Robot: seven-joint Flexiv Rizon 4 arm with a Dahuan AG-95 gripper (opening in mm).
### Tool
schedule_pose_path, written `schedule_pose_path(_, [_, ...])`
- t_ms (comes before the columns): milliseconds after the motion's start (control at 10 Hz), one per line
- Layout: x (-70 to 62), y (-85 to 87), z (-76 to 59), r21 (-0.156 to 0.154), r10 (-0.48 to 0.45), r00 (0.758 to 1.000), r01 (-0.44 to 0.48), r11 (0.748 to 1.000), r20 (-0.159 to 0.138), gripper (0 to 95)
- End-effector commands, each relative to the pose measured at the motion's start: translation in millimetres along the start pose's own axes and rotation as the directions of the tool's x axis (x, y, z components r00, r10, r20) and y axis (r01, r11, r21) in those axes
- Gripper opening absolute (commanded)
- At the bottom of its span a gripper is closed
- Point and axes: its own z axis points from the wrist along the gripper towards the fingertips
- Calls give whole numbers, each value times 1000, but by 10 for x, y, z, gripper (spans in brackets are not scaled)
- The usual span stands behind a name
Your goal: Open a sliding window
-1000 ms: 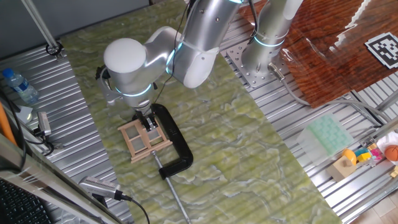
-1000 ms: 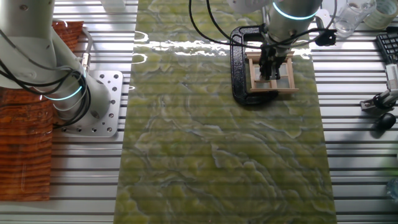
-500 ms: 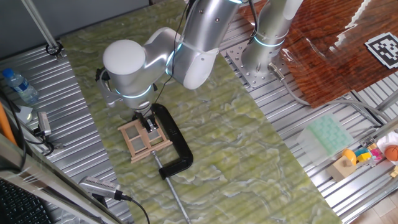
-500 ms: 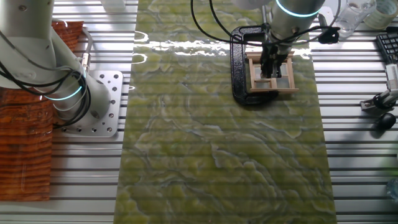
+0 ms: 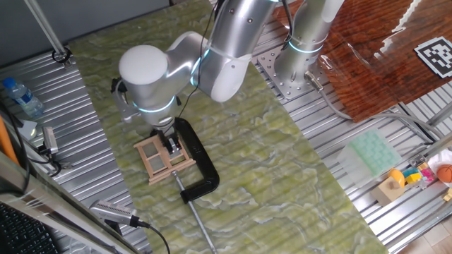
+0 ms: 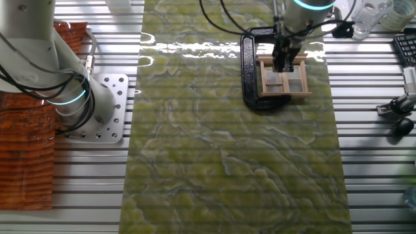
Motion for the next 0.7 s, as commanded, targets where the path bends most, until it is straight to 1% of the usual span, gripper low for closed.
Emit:
schedule_pose_path(100, [-2, 27, 7, -9, 5, 1000, -5, 1000, 3, 0])
schedule_pose_path(500, [3, 60, 41, -26, 10, 1000, -10, 1000, 5, 0])
schedule_pose_path(600, [-12, 77, 44, -29, 28, 1000, -28, 999, 3, 0])
schedule_pose_path(700, [-22, 89, 54, -24, 35, 999, -35, 999, 2, 0])
